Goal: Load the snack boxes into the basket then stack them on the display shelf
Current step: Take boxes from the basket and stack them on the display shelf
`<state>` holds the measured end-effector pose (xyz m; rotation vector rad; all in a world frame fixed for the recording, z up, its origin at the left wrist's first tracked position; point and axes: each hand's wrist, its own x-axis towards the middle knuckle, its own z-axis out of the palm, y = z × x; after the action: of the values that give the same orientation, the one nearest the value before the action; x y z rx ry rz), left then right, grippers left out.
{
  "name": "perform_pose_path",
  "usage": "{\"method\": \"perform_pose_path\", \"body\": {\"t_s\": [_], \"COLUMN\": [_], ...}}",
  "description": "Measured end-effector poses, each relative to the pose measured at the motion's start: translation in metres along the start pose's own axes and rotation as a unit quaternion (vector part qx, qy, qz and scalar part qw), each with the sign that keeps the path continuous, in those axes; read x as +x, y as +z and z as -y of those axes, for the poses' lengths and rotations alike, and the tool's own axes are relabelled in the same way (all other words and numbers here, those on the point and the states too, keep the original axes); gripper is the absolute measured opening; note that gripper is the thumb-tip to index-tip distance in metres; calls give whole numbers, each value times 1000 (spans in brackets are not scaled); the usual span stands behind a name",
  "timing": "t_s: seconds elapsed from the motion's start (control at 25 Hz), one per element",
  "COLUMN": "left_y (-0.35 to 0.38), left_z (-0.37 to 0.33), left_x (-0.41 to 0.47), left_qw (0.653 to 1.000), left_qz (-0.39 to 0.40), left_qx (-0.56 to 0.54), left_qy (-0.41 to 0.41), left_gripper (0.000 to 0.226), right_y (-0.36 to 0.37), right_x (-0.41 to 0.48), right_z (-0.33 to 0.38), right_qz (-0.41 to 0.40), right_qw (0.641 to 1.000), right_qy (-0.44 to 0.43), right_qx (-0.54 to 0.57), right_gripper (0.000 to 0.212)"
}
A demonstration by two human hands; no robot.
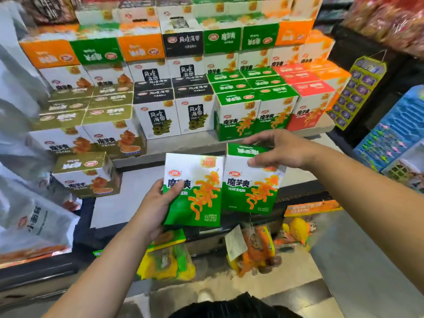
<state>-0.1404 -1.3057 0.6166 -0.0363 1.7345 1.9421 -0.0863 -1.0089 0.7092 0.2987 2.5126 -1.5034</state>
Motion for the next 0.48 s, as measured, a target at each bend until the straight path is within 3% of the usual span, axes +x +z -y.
{"method": "perform_pose_path", "body": {"t_s": [0.2, 0.36, 0.48], "left_y": [17, 34, 45], "left_z": [-2, 8, 15], "left_x": [44, 58, 60], "left_qw": [1000, 999, 996], "left_qz": [-17, -43, -81], "left_qx": [16, -1, -14], "left_qy": [1, -10, -24], "left_gripper": [51, 34, 33], "right_y": [-20, -32, -38], "right_x": [54, 93, 109], "right_z": [-23, -45, -52], "right_qz": [-63, -57, -28], "right_qw": [993, 973, 946], "right_qy": [-42, -78, -135], "right_qx": [-88, -209, -293], "right_gripper": [59, 66, 63]}}
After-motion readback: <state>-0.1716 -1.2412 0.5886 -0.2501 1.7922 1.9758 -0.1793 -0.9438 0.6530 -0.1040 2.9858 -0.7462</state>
